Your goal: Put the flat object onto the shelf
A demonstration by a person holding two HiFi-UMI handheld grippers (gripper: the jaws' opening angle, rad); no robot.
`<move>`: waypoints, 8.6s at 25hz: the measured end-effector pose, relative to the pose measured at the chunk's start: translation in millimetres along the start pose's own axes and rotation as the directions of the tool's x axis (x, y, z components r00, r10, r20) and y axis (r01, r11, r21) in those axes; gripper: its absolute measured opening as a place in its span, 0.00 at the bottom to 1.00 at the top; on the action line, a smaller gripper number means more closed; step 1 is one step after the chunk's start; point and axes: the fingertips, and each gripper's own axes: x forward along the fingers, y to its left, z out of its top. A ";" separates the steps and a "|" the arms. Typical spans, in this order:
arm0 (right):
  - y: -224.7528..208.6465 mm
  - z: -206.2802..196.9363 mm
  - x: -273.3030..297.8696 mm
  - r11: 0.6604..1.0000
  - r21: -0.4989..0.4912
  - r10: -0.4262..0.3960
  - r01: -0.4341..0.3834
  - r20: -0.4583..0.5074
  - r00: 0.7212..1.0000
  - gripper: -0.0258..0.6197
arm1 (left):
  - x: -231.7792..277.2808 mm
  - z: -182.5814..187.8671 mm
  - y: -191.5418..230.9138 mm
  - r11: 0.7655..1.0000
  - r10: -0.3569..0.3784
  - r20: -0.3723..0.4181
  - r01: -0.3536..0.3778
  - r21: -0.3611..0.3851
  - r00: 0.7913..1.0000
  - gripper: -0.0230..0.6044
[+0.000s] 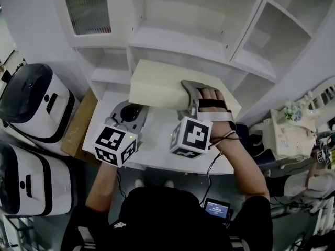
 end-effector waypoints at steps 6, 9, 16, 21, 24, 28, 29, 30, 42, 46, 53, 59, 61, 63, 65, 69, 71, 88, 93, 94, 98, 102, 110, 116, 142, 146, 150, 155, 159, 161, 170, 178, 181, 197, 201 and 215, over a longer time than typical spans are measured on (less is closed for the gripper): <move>-17.4 10.2 -8.9 0.999 -0.018 -0.048 0.047 -0.041 0.998 0.44 | -3.5 17.9 6.5 0.999 -0.048 0.031 0.047 0.027 0.998 0.05; -27.8 14.3 -14.5 0.997 -0.031 -0.075 0.073 -0.057 0.996 0.44 | -4.1 27.3 8.6 0.997 -0.068 0.052 0.066 0.039 0.996 0.05; -46.7 23.9 -21.2 0.991 -0.072 -0.118 0.112 -0.078 0.990 0.44 | -3.4 43.2 13.8 0.993 -0.105 0.081 0.100 0.065 0.991 0.05; -59.9 29.1 -24.3 0.986 -0.091 -0.147 0.139 -0.082 0.986 0.44 | -4.2 56.5 18.1 0.992 -0.112 0.111 0.104 0.073 0.988 0.05; -68.4 31.7 -25.0 0.982 -0.101 -0.166 0.157 -0.080 0.983 0.44 | -3.3 64.2 21.0 0.990 -0.120 0.122 0.108 0.094 0.985 0.05; -78.0 33.4 -22.4 0.976 -0.122 -0.191 0.180 -0.077 0.979 0.44 | 0.5 70.5 25.2 0.987 -0.113 0.126 0.098 0.124 0.985 0.05; -81.0 33.5 -21.4 0.973 -0.130 -0.201 0.191 -0.076 0.977 0.44 | 2.2 71.5 26.1 0.987 -0.113 0.127 0.098 0.125 0.985 0.05; -83.9 33.2 -20.2 0.971 -0.135 -0.211 0.199 -0.075 0.975 0.44 | 4.1 72.5 27.1 0.987 -0.114 0.128 0.098 0.125 0.985 0.05; -95.9 25.3 3.6 0.963 -0.160 -0.231 0.216 -0.083 0.969 0.45 | 28.3 70.9 40.3 0.991 -0.106 0.132 0.094 0.096 0.986 0.05; -95.2 23.8 14.2 0.963 -0.164 -0.228 0.212 -0.083 0.970 0.45 | 35.7 64.7 45.9 0.992 -0.095 0.115 0.085 0.092 0.989 0.05; -94.9 22.3 32.4 0.963 -0.170 -0.230 0.212 -0.094 0.969 0.46 | 48.1 56.7 57.7 0.993 -0.093 0.095 0.085 0.081 0.991 0.05; -96.7 20.1 48.4 0.965 -0.165 -0.224 0.206 -0.101 0.969 0.47 | 58.0 51.8 68.9 0.994 -0.095 0.091 0.089 0.069 0.991 0.05; -99.5 20.8 54.2 0.963 -0.165 -0.231 0.214 -0.094 0.968 0.47 | 60.8 49.9 73.5 0.994 -0.094 0.091 0.088 0.067 0.991 0.05; -101.1 20.6 60.1 0.960 -0.165 -0.241 0.224 -0.091 0.966 0.48 | 63.4 47.3 78.6 0.995 -0.089 0.091 0.084 0.059 0.992 0.05; -101.1 19.0 65.5 0.960 -0.164 -0.245 0.227 -0.094 0.965 0.48 | 64.9 45.0 83.4 0.996 -0.083 0.093 0.079 0.047 0.992 0.05; -102.0 12.3 77.6 0.960 -0.168 -0.243 0.224 -0.106 0.964 0.48 | 69.0 42.9 90.1 0.997 -0.078 0.094 0.075 0.036 0.993 0.05; -103.7 10.5 84.0 0.959 -0.164 -0.250 0.232 -0.102 0.963 0.48 | 70.3 40.6 92.6 0.997 -0.071 0.089 0.068 0.035 0.993 0.05; -107.2 -7.2 134.6 0.962 -0.153 -0.242 0.225 -0.105 0.965 0.53 | 78.1 24.6 116.2 1.000 -0.022 0.066 0.021 0.004 0.998 0.05; -104.9 -14.0 145.7 0.965 -0.152 -0.233 0.214 -0.116 0.966 0.56 | 77.9 22.2 123.9 1.000 -0.006 0.069 0.007 -0.014 0.998 0.05; -104.6 -14.9 148.0 0.965 -0.150 -0.231 0.213 -0.115 0.966 0.56 | 78.2 21.7 124.6 1.000 -0.005 0.068 0.006 -0.016 0.998 0.05; -102.8 -20.0 156.1 0.971 -0.139 -0.214 0.196 -0.126 0.969 0.58 | 80.7 17.6 125.6 1.000 -0.005 0.059 0.006 -0.019 0.998 0.05; -104.2 -23.4 160.1 0.975 -0.131 -0.197 0.180 -0.136 0.971 0.58 | 83.3 13.9 125.6 0.999 -0.019 0.052 0.021 -0.043 0.998 0.05; -102.0 -30.8 170.7 0.980 -0.137 -0.169 0.147 -0.161 0.972 0.63 | 84.4 11.5 125.7 0.999 -0.020 0.056 0.022 -0.046 0.998 0.05; -102.7 -36.0 183.1 0.984 -0.117 -0.152 0.133 -0.170 0.974 0.67 | 88.2 7.9 126.5 0.999 -0.020 0.044 0.022 -0.040 0.999 0.05; -110.8 -45.4 221.4 0.992 -0.057 -0.120 0.110 -0.227 0.966 0.79 | 106.1 -0.1 131.7 1.000 -0.011 0.020 0.011 -0.014 1.000 0.05; -111.3 -45.3 225.2 0.992 -0.067 -0.120 0.107 -0.231 0.966 0.80 | 109.7 -1.4 128.9 1.000 -0.015 0.017 0.015 -0.013 1.000 0.05; -111.6 -44.9 226.9 0.991 -0.071 -0.124 0.111 -0.230 0.965 0.80 | 111.0 -3.5 130.0 1.000 -0.014 0.018 0.014 -0.017 1.000 0.05; -111.8 -44.7 226.7 0.992 -0.065 -0.116 0.104 -0.228 0.967 0.80 | 111.5 -1.8 129.3 1.000 -0.013 0.021 0.013 -0.021 1.000 0.05; -112.2 -41.4 224.3 0.996 -0.045 -0.090 0.082 -0.205 0.975 0.80 | 109.3 0.1 128.3 1.000 -0.011 0.023 0.012 -0.025 1.000 0.05; -112.7 -41.6 222.0 0.995 -0.050 -0.090 0.081 -0.196 0.977 0.80 | 106.9 1.4 126.4 1.000 -0.013 0.026 0.014 -0.025 1.000 0.05; -107.2 -32.9 199.8 0.995 -0.058 -0.095 0.086 -0.184 0.978 0.80 | 91.0 10.0 119.1 1.000 -0.016 0.035 0.017 -0.007 0.999 0.05; -110.2 -7.3 162.7 0.986 0.067 -0.145 0.150 -0.076 0.987 0.80 | 76.6 16.2 111.1 1.000 -0.022 0.046 0.022 0.000 0.999 0.05; -106.0 -1.7 149.8 0.983 0.116 -0.139 0.145 -0.053 0.989 0.79 | 70.9 18.4 108.2 1.000 -0.026 0.049 0.026 0.004 0.998 0.05; -78.9 26.7 88.7 0.885 0.441 -0.199 0.149 0.069 0.978 0.40 | 38.3 8.2 98.0 0.999 -0.051 0.030 0.051 0.003 0.998 0.05; -71.5 31.2 77.2 0.831 0.529 -0.241 0.170 0.068 0.968 0.27 | 29.1 3.1 95.6 0.998 -0.067 0.020 0.067 0.006 0.998 0.05; -20.1 38.6 59.5 0.602 0.787 -0.275 0.136 0.045 0.960 0.04 | 0.1 -20.4 87.4 0.995 -0.099 -0.007 0.100 0.028 0.995 0.05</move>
